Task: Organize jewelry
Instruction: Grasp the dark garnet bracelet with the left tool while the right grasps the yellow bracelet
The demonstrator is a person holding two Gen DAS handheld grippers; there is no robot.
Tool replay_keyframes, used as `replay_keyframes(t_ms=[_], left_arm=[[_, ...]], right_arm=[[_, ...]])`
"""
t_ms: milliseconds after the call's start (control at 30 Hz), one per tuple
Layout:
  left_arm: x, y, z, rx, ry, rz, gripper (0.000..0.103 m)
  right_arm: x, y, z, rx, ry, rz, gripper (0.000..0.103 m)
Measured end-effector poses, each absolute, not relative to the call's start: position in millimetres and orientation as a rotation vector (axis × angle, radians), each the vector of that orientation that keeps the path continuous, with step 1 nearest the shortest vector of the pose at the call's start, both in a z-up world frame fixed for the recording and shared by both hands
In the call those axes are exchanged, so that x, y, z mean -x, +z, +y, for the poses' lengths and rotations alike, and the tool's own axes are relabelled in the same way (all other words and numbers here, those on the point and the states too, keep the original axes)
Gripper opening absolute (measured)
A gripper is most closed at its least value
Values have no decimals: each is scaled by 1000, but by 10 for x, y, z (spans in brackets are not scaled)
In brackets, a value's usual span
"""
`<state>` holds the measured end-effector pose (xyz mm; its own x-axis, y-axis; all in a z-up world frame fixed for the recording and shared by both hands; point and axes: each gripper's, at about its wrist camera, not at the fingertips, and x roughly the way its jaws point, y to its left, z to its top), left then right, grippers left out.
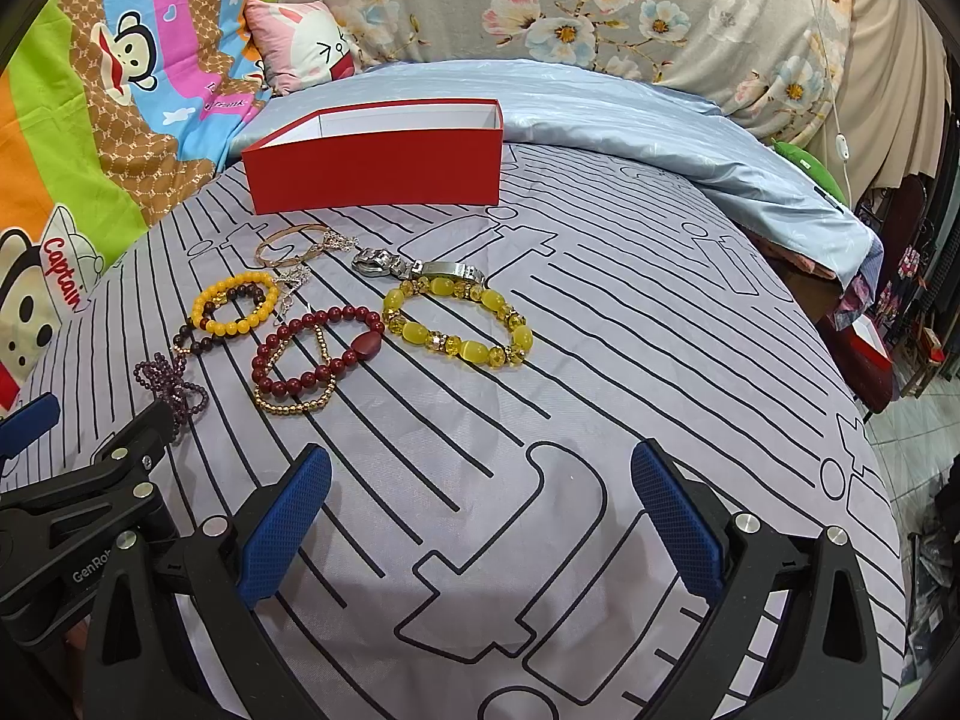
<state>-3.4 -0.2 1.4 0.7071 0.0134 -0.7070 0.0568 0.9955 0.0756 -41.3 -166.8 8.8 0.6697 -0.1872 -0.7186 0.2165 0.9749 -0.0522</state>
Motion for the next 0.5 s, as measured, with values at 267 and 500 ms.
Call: replay_keyframes(t_ms=[267,500], left_arm=[[24,87,141,-31,-50,790,94],[-98,43,210,37,-104,830,94]], right_arm=[[451,63,-1783,-87,-246,815,96],[449,48,-1841,-111,-242,834,96]])
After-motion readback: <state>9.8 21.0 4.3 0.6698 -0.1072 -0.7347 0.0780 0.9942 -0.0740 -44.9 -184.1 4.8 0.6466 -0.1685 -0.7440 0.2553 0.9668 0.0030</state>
